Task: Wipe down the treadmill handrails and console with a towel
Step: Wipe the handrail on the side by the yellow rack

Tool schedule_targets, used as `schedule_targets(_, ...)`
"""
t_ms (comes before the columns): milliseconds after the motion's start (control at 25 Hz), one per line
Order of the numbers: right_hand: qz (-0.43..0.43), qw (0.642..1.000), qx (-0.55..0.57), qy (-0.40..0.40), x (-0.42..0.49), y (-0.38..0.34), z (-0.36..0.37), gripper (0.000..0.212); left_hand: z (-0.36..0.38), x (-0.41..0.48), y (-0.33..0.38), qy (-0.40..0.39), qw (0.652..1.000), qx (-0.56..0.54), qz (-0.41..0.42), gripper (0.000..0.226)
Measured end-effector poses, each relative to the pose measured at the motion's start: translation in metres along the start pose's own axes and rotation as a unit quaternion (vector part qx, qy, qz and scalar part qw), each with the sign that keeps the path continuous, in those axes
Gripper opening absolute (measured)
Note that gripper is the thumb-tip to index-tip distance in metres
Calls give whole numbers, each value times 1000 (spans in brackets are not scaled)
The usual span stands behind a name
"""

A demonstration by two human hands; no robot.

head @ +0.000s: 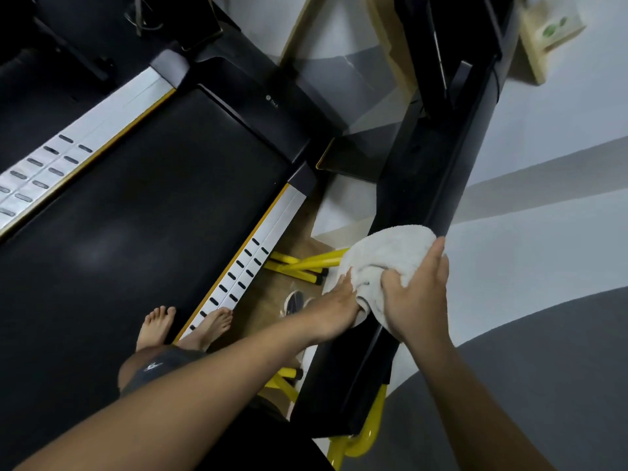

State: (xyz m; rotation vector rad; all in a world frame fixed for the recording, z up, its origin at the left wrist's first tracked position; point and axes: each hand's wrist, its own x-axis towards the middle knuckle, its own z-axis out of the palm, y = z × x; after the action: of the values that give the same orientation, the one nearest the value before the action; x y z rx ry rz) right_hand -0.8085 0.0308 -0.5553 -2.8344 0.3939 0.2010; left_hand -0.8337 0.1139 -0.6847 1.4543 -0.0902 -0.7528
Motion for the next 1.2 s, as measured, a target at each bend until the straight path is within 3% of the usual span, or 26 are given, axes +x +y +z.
schedule_targets(120, -2, 999, -40, -12, 37, -8, -8, 90, -16, 31, 34, 39, 991, -124, -34, 62)
schedule_targets(280, -1, 997, -78, 15, 107, -30, -21, 92, -41, 81, 56, 3, 980, -199, 29, 49)
schedule_targets(400, -10, 997, -60, 44, 121, -31, -20, 90, -36, 124, 37, -5, 987, -158, -7, 78)
schedule_targets(520, -15, 999, -24, 37, 81, -12, -8, 89, -19, 113, 25, 49, 991, -124, -28, 75)
schedule_targets(600, -22, 999, -7, 33, 49, -3, 0, 89, -22, 76, 37, 42, 997, -66, 12, 69)
schedule_targets(720, -42, 999, 5, 26, 33, 0, 3, 78, -20, 66, 39, 33, 997, 42, 62, 84)
schedule_targets(960, 3, 999, 10, 36, 113, -19, -24, 66, -57, 152, 112, 56, 992, 103, 48, 63)
schedule_targets(1200, 56, 992, -115, -3, 205, -53, -40, 90, -100, 192, 158, 58, 996, 63, -35, 64)
